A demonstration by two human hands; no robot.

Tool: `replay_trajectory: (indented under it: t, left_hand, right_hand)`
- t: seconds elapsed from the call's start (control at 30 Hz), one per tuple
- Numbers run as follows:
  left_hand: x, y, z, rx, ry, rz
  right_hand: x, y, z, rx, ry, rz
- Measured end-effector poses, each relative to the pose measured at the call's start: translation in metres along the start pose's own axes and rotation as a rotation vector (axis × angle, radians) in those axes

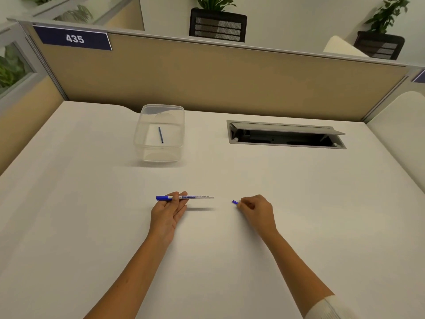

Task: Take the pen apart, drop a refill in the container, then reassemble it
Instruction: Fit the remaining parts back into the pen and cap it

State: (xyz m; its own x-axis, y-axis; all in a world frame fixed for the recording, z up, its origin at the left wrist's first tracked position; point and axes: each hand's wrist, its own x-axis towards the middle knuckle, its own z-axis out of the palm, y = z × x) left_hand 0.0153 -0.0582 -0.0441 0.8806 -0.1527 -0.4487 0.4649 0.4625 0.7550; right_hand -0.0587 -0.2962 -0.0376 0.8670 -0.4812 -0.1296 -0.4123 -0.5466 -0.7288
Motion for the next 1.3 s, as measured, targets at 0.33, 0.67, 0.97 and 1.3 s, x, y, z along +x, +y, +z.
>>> replay_trajectory:
  t: [0.33, 0.67, 0.97, 1.3]
  left_hand:
    - [0.008, -0.008, -0.004, -0.041, 0.018, -0.018]
    - [0.012, -0.007, -0.001, -0.034, -0.021, -0.046]
    - [0.014, -0.007, -0.001, -0.045, 0.003, -0.072]
    - [0.014, -0.008, -0.001, -0.030, 0.007, -0.078]
  right_hand:
    - [0.002, -0.006, 0.010, 0.012, 0.017, -0.073]
    - [-0.010, -0.036, 0.019, 0.919, -0.091, 0.322]
    - [-0.011, -0.039, 0.036, 1.187, -0.049, 0.433]
    - [-0.010, -0.045, 0.048, 1.329, -0.069, 0.491]
